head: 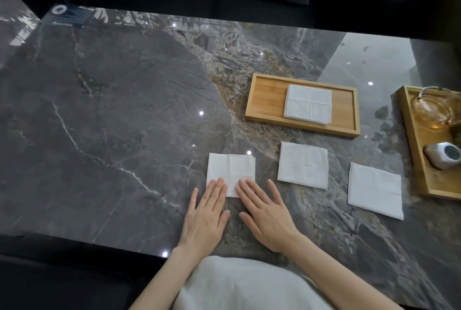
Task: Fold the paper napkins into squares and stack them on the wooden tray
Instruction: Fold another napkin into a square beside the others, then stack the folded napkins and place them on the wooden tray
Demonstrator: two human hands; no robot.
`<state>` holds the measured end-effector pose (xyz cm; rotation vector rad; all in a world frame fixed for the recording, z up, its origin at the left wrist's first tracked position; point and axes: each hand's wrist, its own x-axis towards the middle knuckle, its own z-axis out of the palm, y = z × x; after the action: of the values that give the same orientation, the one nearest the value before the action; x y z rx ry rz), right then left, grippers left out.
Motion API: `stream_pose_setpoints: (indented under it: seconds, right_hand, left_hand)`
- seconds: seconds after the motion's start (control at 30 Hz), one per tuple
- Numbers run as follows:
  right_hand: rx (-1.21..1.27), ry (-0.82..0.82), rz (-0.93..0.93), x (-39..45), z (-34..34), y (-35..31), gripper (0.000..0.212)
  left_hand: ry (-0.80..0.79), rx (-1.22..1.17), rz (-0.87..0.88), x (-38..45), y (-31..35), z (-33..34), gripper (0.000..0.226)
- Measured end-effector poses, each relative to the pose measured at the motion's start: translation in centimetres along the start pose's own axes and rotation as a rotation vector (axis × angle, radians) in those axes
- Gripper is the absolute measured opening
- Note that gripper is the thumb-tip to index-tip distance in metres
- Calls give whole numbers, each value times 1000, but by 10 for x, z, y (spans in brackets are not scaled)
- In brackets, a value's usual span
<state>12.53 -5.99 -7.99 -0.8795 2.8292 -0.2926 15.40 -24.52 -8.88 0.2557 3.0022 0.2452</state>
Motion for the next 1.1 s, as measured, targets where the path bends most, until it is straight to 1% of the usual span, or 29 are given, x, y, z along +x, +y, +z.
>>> stream_pose_setpoints:
  seconds: [0.13, 0.2, 0.3, 0.37, 0.43, 0.53, 0.63, 0.7, 0.77, 0.8, 0.83, 0.9, 1.0, 1.03, 1.1]
  right_hand:
    - [-10, -5, -17, -1, 2, 9, 52]
    - [10, 44, -33, 3, 1, 11, 46]
    - [57, 207, -65, 10, -1, 13, 36]
    - [78, 339, -104, 15, -1, 15, 24]
    - [79, 415, -143, 20, -2, 15, 14]
    - [77, 398, -142, 24, -6, 15, 12]
    - [148, 306, -92, 25, -16, 14, 7]
    - [291, 209, -23, 23, -30, 14, 14]
    - [459, 102, 73, 15, -47, 17, 18]
    - [563, 56, 131, 11, -56, 19, 19]
    - [686, 24, 194, 6, -64, 22, 18]
    - [937, 17, 310, -5, -81, 28, 16]
    - [1265, 35, 446, -18, -102, 40, 22]
    - [1356, 43, 474, -23, -108, 44, 23]
    - [1482, 75, 508, -31, -113, 54, 19]
  left_hand:
    - [12, -20, -31, -4, -7, -3, 56]
    - [9, -7, -32, -5, -10, -5, 56]
    - [-9, -24, -41, -4, -10, -9, 57]
    - [-10, -50, -49, -3, -8, -11, 59]
    - [10, -68, -53, -3, -7, -14, 60]
    - [57, -54, -27, 0, -7, -19, 51]
    - [133, -160, -5, 8, -8, -25, 43]
    - [185, -266, -27, 14, -7, -31, 42]
    - [250, -414, -30, 20, -2, -43, 29]
    - [255, -539, -63, 24, 3, -52, 22]
    - [228, -680, -117, 27, 9, -61, 17]
    - [86, -888, -187, 34, 19, -77, 12]
    - [-112, -1163, -168, 51, 35, -91, 8]
    - [-146, -1231, -171, 58, 42, -94, 8]
    - [-169, -1319, -190, 72, 58, -94, 8]
